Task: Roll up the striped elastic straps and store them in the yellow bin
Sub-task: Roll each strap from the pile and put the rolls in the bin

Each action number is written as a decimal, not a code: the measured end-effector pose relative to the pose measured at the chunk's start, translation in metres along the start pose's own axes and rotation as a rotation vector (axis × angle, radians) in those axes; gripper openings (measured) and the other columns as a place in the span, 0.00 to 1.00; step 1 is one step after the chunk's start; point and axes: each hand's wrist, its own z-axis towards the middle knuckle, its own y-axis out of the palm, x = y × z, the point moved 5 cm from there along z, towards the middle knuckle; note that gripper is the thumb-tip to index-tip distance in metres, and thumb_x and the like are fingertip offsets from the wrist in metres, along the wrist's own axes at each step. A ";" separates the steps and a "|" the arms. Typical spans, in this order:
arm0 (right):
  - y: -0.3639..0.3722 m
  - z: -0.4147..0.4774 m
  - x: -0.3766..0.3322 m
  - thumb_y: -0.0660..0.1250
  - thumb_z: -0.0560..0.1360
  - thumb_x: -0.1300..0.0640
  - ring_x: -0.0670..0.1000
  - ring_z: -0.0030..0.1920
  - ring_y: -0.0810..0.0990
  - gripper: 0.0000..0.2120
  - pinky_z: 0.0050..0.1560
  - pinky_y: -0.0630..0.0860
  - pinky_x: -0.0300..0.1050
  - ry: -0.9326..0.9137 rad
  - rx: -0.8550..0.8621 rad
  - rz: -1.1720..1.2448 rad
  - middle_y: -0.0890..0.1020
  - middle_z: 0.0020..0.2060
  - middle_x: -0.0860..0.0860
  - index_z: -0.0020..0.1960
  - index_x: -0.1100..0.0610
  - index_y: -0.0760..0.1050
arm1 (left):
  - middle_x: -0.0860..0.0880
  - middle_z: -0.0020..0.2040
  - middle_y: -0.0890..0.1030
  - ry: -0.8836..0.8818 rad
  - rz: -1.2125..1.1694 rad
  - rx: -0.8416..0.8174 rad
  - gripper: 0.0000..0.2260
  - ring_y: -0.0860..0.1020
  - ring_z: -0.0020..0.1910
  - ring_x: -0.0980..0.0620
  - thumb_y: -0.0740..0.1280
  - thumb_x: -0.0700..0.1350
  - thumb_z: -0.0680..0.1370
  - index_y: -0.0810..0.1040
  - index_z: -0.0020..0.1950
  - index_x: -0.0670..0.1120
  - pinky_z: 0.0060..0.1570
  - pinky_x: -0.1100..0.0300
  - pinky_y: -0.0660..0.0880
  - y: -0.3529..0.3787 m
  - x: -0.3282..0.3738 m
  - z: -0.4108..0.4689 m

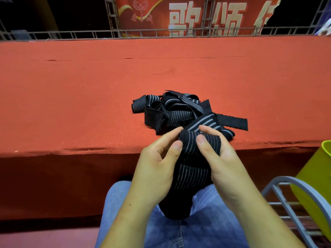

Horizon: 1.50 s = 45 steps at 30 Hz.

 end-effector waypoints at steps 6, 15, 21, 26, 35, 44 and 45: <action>-0.001 -0.003 -0.007 0.74 0.70 0.39 0.50 0.56 0.87 0.21 0.64 0.81 0.59 -0.043 0.013 -0.056 0.88 0.54 0.49 0.61 0.45 0.80 | 0.59 0.61 0.85 0.001 -0.004 0.020 0.14 0.80 0.64 0.61 0.66 0.42 0.83 0.80 0.67 0.55 0.67 0.58 0.75 0.000 0.002 0.000; -0.001 -0.003 -0.008 0.74 0.71 0.45 0.50 0.50 0.87 0.18 0.53 0.82 0.48 -0.083 0.014 -0.055 0.87 0.48 0.51 0.58 0.51 0.79 | 0.57 0.58 0.86 -0.041 -0.088 -0.058 0.13 0.83 0.59 0.59 0.69 0.40 0.82 0.81 0.63 0.54 0.60 0.64 0.77 0.007 -0.002 0.000; 0.001 -0.001 -0.001 0.77 0.72 0.41 0.51 0.54 0.87 0.16 0.60 0.82 0.56 -0.011 -0.008 -0.014 0.88 0.51 0.51 0.57 0.45 0.81 | 0.53 0.56 0.87 0.005 -0.103 -0.032 0.11 0.84 0.57 0.54 0.68 0.39 0.82 0.82 0.62 0.48 0.58 0.62 0.78 0.004 -0.002 0.001; 0.005 -0.001 0.002 0.74 0.72 0.37 0.52 0.60 0.86 0.22 0.68 0.78 0.61 0.031 -0.035 0.024 0.88 0.56 0.52 0.59 0.49 0.83 | 0.54 0.56 0.87 0.048 -0.077 0.016 0.11 0.84 0.58 0.55 0.69 0.38 0.82 0.82 0.62 0.50 0.58 0.62 0.77 0.001 0.000 0.001; 0.009 -0.002 0.004 0.71 0.77 0.38 0.53 0.63 0.85 0.23 0.72 0.75 0.61 0.116 -0.085 0.085 0.87 0.60 0.52 0.64 0.53 0.82 | 0.55 0.59 0.85 0.097 -0.021 0.009 0.15 0.82 0.62 0.54 0.68 0.35 0.82 0.81 0.63 0.52 0.65 0.53 0.77 0.000 0.005 0.000; 0.008 -0.001 0.002 0.76 0.65 0.25 0.56 0.65 0.84 0.40 0.73 0.73 0.64 0.106 -0.068 0.143 0.87 0.61 0.55 0.65 0.53 0.82 | 0.56 0.65 0.82 0.176 0.088 -0.064 0.19 0.76 0.70 0.55 0.67 0.31 0.80 0.81 0.65 0.51 0.72 0.57 0.71 0.003 0.010 -0.003; 0.007 0.000 0.002 0.76 0.65 0.26 0.57 0.65 0.84 0.40 0.73 0.74 0.65 0.099 -0.065 0.146 0.87 0.61 0.56 0.65 0.54 0.82 | 0.57 0.66 0.81 0.183 0.085 -0.067 0.19 0.76 0.71 0.55 0.67 0.31 0.80 0.81 0.65 0.51 0.71 0.59 0.70 0.003 0.011 -0.003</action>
